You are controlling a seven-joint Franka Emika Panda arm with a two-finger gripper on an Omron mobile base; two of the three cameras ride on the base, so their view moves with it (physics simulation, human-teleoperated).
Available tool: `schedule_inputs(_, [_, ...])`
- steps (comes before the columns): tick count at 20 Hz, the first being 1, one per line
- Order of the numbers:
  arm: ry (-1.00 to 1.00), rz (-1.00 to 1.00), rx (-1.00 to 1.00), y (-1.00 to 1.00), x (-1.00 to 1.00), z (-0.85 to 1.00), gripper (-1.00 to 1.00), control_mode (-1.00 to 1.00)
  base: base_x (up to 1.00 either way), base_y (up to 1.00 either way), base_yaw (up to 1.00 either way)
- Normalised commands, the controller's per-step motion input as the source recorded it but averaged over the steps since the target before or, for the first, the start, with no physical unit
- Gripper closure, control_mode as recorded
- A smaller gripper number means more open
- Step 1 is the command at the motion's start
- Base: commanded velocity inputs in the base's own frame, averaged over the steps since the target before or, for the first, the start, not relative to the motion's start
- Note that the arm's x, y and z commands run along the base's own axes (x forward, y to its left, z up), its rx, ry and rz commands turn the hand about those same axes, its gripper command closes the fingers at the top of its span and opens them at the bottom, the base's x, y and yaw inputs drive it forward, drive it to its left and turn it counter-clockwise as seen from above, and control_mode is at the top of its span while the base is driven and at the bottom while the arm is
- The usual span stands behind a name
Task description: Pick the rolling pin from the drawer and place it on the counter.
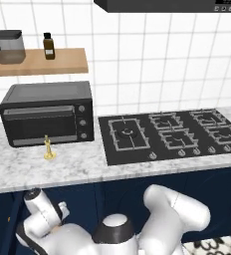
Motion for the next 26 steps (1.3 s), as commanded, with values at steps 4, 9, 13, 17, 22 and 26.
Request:
schedule_inputs(4, [-0.03, 0.08, 0.02, -0.29, -0.59, 0.05, 1.0, -1.0, 0.0, 0.0, 0.0])
schedule_inputs(9, [-0.04, 0.02, 0.07, -0.37, -0.65, 0.61, 1.0, -1.0, 0.0, 0.0, 0.0])
schedule_inputs(13, [-0.21, 0.01, 0.23, 0.0, -0.02, 1.0, 1.0, -1.0, 0.0, 0.0, 0.0])
schedule_inputs(17, [-0.21, 0.01, 0.24, 0.09, 0.19, 1.0, 1.0, -1.0, 0.0, 0.0, 0.0])
schedule_inputs(22, [-0.26, 0.0, 0.16, 0.46, 0.34, 1.0, 1.0, -1.0, 0.0, 0.0, 0.0])
schedule_inputs(26, [-0.1, 0.0, 0.04, 0.83, 0.83, 1.0, 1.0, -1.0, 0.0, 0.0, 0.0])
